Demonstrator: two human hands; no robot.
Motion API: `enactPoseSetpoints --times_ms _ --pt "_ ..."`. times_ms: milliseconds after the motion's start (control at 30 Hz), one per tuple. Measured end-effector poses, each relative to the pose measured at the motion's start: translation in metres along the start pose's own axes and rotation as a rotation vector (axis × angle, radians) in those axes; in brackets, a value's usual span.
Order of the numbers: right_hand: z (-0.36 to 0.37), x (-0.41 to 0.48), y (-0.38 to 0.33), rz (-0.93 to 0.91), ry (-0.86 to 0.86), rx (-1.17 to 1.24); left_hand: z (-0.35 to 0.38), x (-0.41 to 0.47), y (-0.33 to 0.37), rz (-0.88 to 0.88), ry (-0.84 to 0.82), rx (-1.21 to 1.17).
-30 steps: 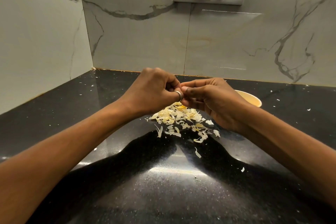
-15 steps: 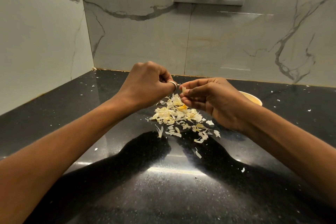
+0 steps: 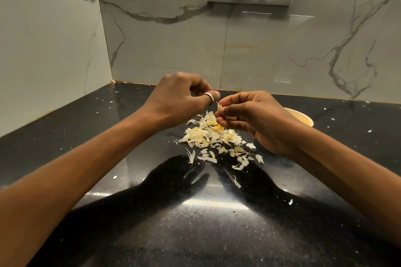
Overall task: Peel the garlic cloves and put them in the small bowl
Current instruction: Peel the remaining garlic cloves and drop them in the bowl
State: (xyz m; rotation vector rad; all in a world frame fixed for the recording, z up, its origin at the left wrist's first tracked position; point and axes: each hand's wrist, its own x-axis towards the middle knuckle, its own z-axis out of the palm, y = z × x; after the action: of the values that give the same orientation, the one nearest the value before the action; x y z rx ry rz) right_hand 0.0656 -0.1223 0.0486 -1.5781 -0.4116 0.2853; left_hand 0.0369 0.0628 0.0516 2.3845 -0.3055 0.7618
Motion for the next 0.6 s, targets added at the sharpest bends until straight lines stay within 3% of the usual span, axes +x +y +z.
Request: enactPoseSetpoints --times_ms 167,600 --pt "0.0002 -0.0004 0.0019 -0.047 -0.039 -0.069 0.0036 -0.0007 -0.0013 0.011 -0.111 -0.053" --pt "-0.0013 0.0034 0.0052 -0.063 -0.049 -0.097 0.0049 -0.0022 -0.0008 -0.045 -0.146 -0.027"
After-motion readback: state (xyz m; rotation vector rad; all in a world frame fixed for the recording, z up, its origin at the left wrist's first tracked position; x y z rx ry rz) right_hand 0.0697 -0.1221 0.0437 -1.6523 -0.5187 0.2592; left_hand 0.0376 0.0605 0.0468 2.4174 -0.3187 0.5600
